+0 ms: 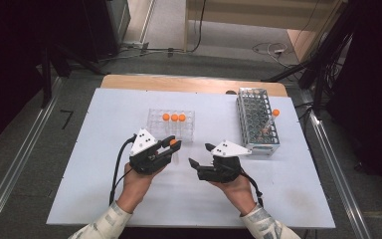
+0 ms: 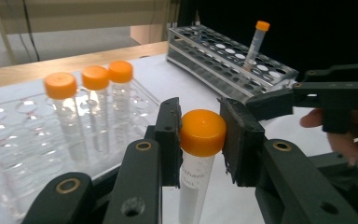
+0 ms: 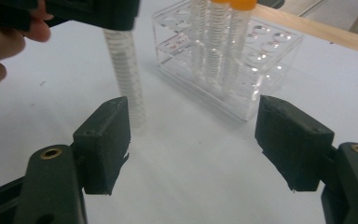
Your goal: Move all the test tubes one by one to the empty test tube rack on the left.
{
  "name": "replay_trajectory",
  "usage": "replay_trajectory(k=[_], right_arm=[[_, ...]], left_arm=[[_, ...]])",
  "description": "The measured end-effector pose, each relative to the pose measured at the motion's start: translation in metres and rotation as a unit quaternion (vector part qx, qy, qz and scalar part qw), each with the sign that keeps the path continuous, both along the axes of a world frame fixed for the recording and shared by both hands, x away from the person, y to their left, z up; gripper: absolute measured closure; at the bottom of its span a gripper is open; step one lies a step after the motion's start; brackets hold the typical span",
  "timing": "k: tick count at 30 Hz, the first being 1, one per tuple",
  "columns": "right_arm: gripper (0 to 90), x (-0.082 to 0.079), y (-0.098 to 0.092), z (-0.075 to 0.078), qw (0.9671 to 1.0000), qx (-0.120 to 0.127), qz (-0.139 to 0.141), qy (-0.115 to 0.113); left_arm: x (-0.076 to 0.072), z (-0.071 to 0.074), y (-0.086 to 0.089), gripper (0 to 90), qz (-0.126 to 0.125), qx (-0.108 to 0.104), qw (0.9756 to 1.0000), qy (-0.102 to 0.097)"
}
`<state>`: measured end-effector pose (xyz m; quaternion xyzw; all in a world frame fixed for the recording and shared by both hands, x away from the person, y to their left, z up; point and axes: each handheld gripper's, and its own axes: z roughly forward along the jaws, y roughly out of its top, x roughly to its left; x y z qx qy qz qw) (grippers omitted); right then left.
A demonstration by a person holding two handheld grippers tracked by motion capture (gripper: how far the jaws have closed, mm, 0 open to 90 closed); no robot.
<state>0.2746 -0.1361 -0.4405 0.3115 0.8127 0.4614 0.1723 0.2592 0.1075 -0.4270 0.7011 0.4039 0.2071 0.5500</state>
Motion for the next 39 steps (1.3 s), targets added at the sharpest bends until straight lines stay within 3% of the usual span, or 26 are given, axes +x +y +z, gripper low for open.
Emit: replay_trajectory(k=[12, 23, 33, 39], right_arm=[[25.2, 0.007, -0.040, 0.001, 0.9988, 0.008, -0.047, 0.007], [25.7, 0.012, -0.072, -0.001, 0.9963, 0.011, -0.084, 0.009], [26.1, 0.014, -0.080, -0.003, 0.9953, 0.014, -0.095, 0.013], [26.3, 0.014, -0.080, -0.003, 0.9952, 0.013, -0.096, 0.013]], left_arm=[[0.012, 0.010, 0.025, 69.4, 0.046, -0.009, 0.9989, 0.000], [0.025, 0.029, 0.040, 69.4, 0.077, -0.011, 0.9969, -0.010], [0.049, 0.038, 0.043, 69.5, 0.104, -0.009, 0.9945, -0.013], [0.063, 0.042, 0.041, 69.5, 0.119, 0.002, 0.9927, -0.018]])
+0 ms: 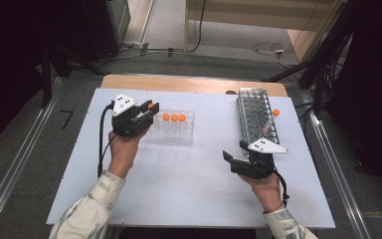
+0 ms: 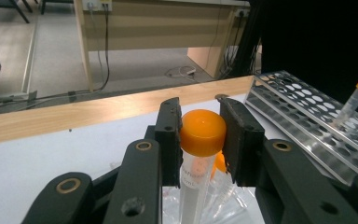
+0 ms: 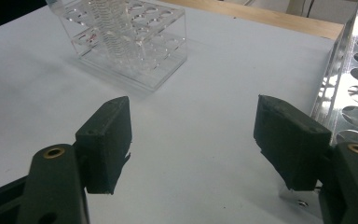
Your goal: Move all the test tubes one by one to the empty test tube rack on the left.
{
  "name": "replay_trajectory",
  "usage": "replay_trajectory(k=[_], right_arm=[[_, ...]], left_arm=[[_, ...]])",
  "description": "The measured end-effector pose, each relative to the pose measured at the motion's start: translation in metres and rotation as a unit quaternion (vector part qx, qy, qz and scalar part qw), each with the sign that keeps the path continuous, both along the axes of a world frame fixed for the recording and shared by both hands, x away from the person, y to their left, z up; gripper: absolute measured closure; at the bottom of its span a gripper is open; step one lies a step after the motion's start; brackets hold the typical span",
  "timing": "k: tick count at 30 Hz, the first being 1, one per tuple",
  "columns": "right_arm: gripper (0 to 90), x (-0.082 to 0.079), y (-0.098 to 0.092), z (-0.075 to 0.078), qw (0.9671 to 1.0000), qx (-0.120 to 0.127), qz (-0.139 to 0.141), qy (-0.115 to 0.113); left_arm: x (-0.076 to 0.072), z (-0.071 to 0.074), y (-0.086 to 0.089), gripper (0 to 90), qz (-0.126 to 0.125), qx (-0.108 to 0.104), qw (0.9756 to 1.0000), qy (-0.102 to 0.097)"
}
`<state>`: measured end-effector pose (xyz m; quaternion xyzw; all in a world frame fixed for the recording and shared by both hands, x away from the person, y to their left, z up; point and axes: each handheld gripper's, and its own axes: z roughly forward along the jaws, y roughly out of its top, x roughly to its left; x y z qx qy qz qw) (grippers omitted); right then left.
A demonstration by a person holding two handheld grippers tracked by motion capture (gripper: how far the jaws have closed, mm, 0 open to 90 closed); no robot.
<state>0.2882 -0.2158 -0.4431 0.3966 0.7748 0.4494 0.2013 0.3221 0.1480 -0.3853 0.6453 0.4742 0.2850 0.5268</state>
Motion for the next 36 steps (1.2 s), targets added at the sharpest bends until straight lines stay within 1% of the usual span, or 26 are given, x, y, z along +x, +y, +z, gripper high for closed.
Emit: replay_trajectory(k=[7, 18, 22, 27, 31, 36], right_arm=[[26.6, 0.000, -0.001, -0.001, 1.0000, -0.001, -0.001, 0.002], [27.0, -0.001, 0.000, 0.000, 1.0000, 0.002, 0.000, 0.000], [27.0, -0.001, -0.001, 0.000, 1.0000, 0.002, 0.000, 0.000], [27.0, -0.001, 0.000, 0.000, 1.0000, 0.002, 0.000, 0.000], [27.0, -0.001, 0.000, 0.000, 1.0000, 0.001, 0.002, 0.000], [27.0, -0.002, 0.001, 0.000, 1.0000, 0.000, 0.002, 0.001]], left_arm=[[0.011, -0.004, -0.003, 69.5, 0.011, 0.009, 0.9999, 0.000], [0.022, -0.006, -0.005, 69.5, 0.020, 0.007, 0.9998, 0.002], [0.024, -0.009, -0.006, 69.4, 0.019, 0.012, 0.9997, 0.008], [0.024, -0.012, -0.009, 69.2, 0.015, 0.021, 0.9996, 0.009], [0.025, -0.018, -0.012, 69.0, 0.014, 0.031, 0.9993, 0.013], [0.026, -0.027, -0.013, 68.4, 0.012, 0.034, 0.9991, 0.023]])
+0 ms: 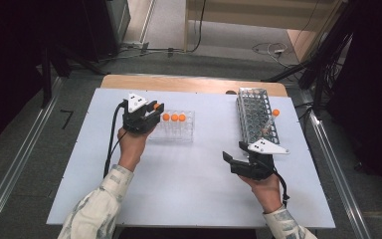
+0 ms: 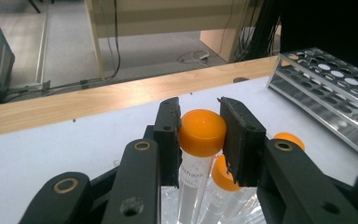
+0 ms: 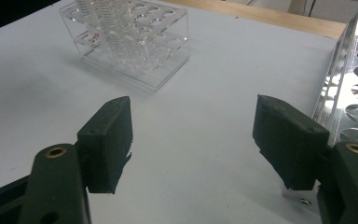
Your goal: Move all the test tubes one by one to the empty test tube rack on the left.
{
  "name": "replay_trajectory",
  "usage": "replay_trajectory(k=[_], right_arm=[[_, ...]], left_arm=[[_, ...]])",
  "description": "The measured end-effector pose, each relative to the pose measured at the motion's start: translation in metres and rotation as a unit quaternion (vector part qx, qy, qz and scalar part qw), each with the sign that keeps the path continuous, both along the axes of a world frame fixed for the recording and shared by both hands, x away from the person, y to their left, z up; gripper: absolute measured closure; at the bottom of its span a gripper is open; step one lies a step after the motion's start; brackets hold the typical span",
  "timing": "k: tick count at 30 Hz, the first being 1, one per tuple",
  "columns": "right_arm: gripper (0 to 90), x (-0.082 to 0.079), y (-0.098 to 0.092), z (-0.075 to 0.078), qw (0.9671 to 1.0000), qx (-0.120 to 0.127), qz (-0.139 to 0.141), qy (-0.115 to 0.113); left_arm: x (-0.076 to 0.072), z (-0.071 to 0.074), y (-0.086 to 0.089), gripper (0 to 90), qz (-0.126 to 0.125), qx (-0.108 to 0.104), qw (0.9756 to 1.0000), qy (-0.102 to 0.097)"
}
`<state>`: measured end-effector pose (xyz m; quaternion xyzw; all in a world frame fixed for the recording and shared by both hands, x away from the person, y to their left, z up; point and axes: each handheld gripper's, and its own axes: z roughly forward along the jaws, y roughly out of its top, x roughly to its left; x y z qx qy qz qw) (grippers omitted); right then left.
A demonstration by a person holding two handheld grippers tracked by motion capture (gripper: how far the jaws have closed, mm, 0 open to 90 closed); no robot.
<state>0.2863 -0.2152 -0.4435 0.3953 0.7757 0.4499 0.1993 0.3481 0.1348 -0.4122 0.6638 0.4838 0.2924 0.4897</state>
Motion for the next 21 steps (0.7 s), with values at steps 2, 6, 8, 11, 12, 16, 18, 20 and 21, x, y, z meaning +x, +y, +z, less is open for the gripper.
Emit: replay_trajectory(k=[2, 6, 8, 11, 12, 16, 18, 20, 21], right_arm=[[27.0, 0.0000, 0.0003, -0.0002, 1.0000, -0.001, 0.001, 0.000], [27.0, 0.0002, 0.0004, -0.0005, 1.0000, 0.000, -0.001, 0.001], [27.0, 0.0001, 0.0004, -0.0005, 1.0000, -0.001, -0.001, 0.001], [27.0, 0.0001, 0.0006, -0.0007, 1.0000, -0.001, -0.001, 0.002], [27.0, 0.0000, 0.0008, -0.0008, 1.0000, -0.001, -0.001, 0.003], [27.0, 0.0001, 0.0007, -0.0009, 1.0000, -0.001, -0.001, 0.002], [27.0, 0.0003, 0.0002, -0.0008, 1.0000, 0.000, -0.001, 0.002], [27.0, 0.0005, -0.0006, -0.0007, 1.0000, 0.000, -0.002, 0.001], [27.0, 0.0008, -0.0012, -0.0007, 1.0000, 0.000, -0.004, 0.001]], left_arm=[[0.0000, -0.0025, -0.0006, 68.4, -0.002, 0.001, 1.0000, 0.003], [0.0000, -0.0053, 0.0000, 68.3, -0.001, -0.002, 1.0000, 0.005], [-0.0003, -0.0060, 0.0002, 68.3, -0.001, -0.002, 1.0000, 0.005], [-0.0008, -0.0065, 0.0001, 64.9, -0.003, -0.006, 1.0000, 0.007], [-0.0009, -0.0063, 0.0002, 62.1, -0.004, -0.007, 0.9999, 0.007], [-0.0024, -0.0059, 0.0003, 61.5, -0.005, -0.008, 0.9999, 0.004], [-0.0038, -0.0053, 0.0007, 58.1, -0.004, -0.010, 0.9999, 0.004], [-0.0056, -0.0047, 0.0012, 52.5, -0.001, -0.013, 0.9999, 0.005], [-0.0066, -0.0045, 0.0016, 49.2, -0.002, -0.016, 0.9999, 0.006]])
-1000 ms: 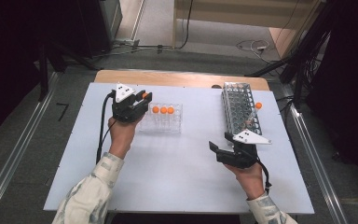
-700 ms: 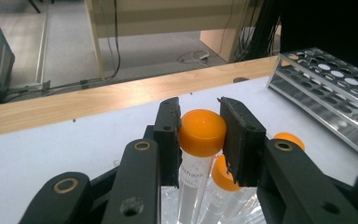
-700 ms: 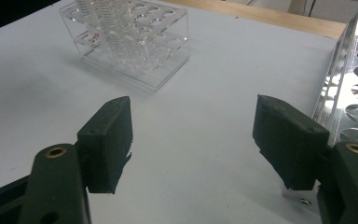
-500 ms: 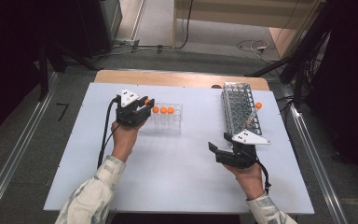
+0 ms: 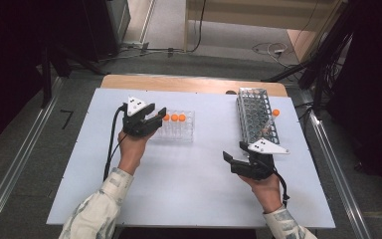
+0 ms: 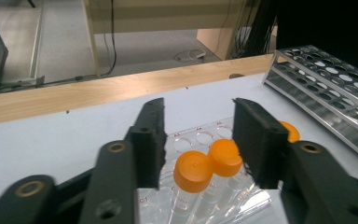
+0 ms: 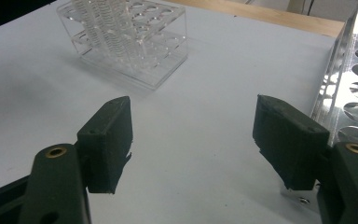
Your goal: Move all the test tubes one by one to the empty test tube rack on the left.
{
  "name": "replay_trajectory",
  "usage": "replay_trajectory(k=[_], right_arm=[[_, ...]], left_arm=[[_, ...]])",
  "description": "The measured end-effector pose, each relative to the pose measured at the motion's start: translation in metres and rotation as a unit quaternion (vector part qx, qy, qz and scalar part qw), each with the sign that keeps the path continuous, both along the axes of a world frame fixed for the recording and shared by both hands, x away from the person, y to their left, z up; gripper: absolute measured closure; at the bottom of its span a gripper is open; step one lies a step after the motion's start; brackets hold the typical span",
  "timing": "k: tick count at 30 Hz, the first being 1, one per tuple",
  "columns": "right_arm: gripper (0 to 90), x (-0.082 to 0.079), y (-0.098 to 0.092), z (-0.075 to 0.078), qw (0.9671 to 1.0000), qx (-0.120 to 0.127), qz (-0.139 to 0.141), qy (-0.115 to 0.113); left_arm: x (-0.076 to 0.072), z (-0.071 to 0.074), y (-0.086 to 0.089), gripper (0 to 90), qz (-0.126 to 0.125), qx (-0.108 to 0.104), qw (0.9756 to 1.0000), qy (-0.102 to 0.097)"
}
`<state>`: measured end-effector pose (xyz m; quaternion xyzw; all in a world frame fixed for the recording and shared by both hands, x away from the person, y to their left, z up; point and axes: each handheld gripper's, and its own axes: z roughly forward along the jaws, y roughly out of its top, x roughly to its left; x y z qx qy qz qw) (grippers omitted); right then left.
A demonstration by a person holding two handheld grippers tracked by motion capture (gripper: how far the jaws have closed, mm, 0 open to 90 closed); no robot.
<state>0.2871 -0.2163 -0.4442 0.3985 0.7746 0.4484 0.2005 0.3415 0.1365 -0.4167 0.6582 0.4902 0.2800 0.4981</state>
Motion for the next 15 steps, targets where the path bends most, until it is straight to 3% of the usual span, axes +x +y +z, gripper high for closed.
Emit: replay_trajectory(k=[9, 15], right_arm=[[27.6, 0.004, -0.008, 0.001, 0.9998, 0.003, -0.020, -0.004], [28.0, 0.009, -0.020, 0.007, 0.9975, 0.005, -0.069, -0.017]], left_arm=[[-0.025, -0.005, 0.002, 33.7, -0.010, -0.014, 0.9998, -0.005], [-0.048, -0.017, 0.003, 27.9, -0.026, -0.016, 0.9995, -0.003]])
